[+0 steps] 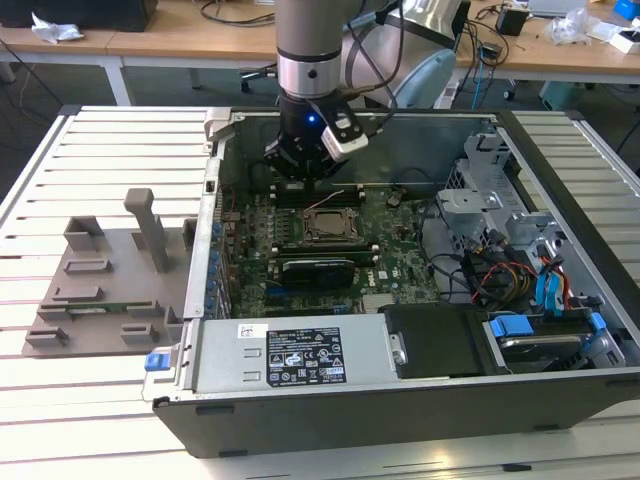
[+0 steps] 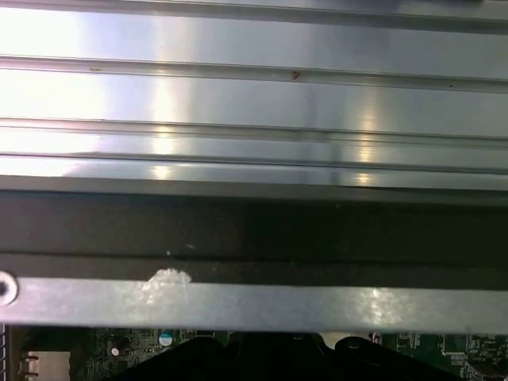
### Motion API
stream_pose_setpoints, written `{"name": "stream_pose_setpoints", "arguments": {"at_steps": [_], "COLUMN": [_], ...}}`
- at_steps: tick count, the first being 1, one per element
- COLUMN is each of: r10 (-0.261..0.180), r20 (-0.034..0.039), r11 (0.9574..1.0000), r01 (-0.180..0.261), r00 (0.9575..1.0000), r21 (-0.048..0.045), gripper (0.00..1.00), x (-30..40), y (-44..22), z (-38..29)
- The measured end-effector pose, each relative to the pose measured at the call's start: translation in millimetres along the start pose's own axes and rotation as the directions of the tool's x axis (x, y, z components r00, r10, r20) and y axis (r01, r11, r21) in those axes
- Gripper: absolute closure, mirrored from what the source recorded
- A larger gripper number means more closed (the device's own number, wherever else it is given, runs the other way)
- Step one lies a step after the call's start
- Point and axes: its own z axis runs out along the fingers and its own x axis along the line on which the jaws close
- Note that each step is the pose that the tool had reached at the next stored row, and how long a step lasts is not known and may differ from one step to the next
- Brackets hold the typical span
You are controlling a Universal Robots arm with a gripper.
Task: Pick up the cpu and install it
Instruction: 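Install the first cpu locking lever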
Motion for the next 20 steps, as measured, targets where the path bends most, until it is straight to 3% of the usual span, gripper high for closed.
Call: {"name": "stream_pose_setpoints", "arguments": {"at_steps": [2, 4, 6, 20], "r10": [0.000, 0.001, 0.001, 0.001], "r20": [0.0004, 0.0012, 0.0016, 0.0013], "r11": [1.0000, 0.9994, 0.9989, 0.9989], "r01": [0.000, -0.001, -0.001, -0.001], "r00": [1.0000, 1.0000, 1.0000, 1.0000], "r21": [-0.0092, -0.0349, -0.0459, -0.0478], "gripper": [0.90, 0.90, 0.90, 0.90], "x": [0.0, 0.0, 0.0, -7.9], "y": [0.0, -0.3, -0.9, -0.7], "z": [0.7, 1.0, 2.0, 14.3]}}
